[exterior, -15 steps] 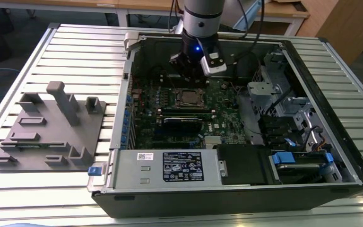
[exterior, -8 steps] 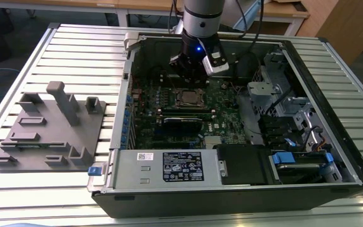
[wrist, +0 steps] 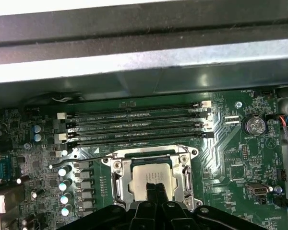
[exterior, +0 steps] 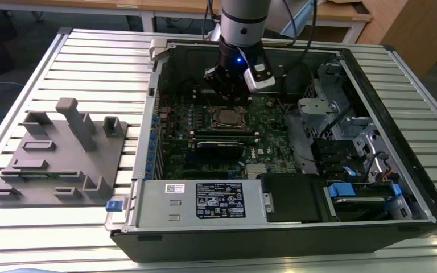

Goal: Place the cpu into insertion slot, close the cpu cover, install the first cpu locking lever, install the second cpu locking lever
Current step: 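Close the cpu cover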

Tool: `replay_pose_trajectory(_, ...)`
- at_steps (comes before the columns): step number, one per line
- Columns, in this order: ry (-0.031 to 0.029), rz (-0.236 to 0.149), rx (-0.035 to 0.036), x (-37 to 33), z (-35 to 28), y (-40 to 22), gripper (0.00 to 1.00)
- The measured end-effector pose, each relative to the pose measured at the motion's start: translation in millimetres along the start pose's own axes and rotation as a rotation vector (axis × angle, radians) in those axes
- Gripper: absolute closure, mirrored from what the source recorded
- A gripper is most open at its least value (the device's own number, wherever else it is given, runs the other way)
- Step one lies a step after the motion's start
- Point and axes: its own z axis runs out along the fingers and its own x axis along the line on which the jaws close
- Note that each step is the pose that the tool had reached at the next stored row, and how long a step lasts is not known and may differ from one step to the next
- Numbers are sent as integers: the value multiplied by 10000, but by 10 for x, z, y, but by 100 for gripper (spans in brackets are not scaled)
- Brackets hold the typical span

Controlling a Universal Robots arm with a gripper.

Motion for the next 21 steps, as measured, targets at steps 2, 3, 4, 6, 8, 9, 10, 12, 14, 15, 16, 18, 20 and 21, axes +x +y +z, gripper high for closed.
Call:
replay_pose_trajectory(2,0,-10,0,0,23,-1,90)
replay_pose_trajectory(3,0,-15,-1,0,36,-1,90)
replay_pose_trajectory(4,0,-21,-2,0,49,-1,90)
replay_pose_trajectory(6,0,-32,-7,1,69,-1,90)
replay_pose_trajectory(8,2,-37,-5,1,70,-2,90)
replay_pose_trajectory(9,3,-38,-4,1,69,-2,90)
replay_pose_trajectory(10,2,-38,-5,0,71,-2,90)
replay_pose_trajectory(12,0,-44,-10,2,81,-1,90)
replay_pose_trajectory(14,2,-71,-7,3,89,-2,90)
replay_pose_trajectory(15,3,-88,-7,4,94,-2,90)
replay_pose_trajectory(16,3,-104,-7,4,99,-2,90)
replay_pose_trajectory(18,3,-130,-7,4,110,-3,90)
replay_pose_trajectory(20,3,-149,-8,5,125,-3,90)
replay_pose_trajectory(21,4,-158,-8,6,132,-3,90)
